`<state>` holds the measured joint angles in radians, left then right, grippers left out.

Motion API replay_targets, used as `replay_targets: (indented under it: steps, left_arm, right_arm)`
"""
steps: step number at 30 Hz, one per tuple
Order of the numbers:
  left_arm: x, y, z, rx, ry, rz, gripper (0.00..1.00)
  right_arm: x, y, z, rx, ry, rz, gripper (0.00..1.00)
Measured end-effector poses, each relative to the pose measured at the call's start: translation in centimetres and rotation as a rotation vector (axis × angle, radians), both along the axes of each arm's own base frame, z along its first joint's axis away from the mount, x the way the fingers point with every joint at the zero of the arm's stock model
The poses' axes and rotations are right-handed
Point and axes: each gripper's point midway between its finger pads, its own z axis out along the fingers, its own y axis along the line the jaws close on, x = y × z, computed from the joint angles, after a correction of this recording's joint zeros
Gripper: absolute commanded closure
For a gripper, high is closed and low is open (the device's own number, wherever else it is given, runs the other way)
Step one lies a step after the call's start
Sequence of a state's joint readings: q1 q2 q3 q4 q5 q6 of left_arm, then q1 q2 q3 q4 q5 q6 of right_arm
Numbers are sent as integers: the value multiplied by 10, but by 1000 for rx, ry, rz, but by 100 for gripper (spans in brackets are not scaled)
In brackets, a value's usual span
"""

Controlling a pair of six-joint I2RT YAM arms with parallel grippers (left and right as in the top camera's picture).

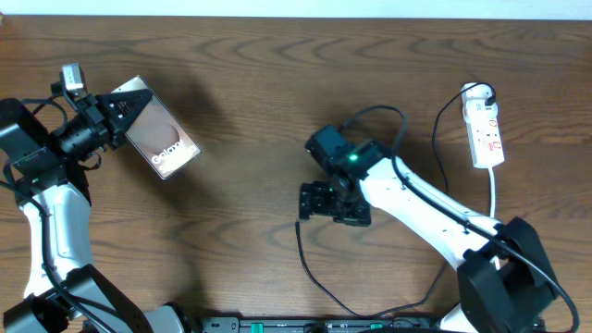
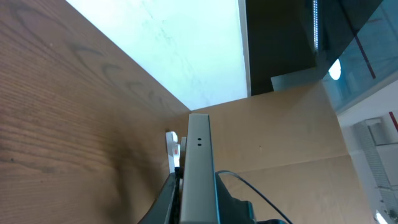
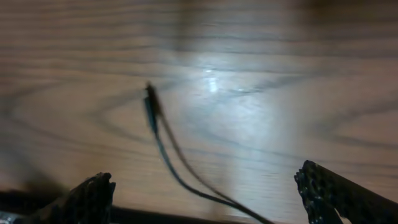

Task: Plug charger to phone and switch on socket
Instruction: 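Move the held phone left with the left gripper, right gripper toward cable, then lower the right gripper over the cable's USB-C plug and grasp it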

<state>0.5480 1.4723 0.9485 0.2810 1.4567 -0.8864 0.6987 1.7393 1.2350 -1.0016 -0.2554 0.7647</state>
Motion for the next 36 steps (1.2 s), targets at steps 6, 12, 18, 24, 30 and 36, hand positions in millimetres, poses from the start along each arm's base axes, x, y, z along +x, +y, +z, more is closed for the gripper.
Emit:
replay_targets:
  steps: [6,12,18,24,30,36]
  left_arm:
    - [0,0,0,1,1,4,93]
    - [0,0,0,1,1,4,93]
    - [0,0,0,1,1,4,92]
    - [0,0,0,1,1,4,93]
    - [0,0,0,1,1,4,93]
    - [0,0,0,1,1,4,92]
  right_arm:
    - [-15,16,-11,-26,38,79,8]
    - [-37,26,-29,-67,89,146,10]
    - [-37,29,-34,-78,74,162,11]
    - [-36,28,-42,-101,76,166,15]
    - [-32,32,-47,-97,68,166,24]
    - [-32,33,-48,-97,67,169,39]
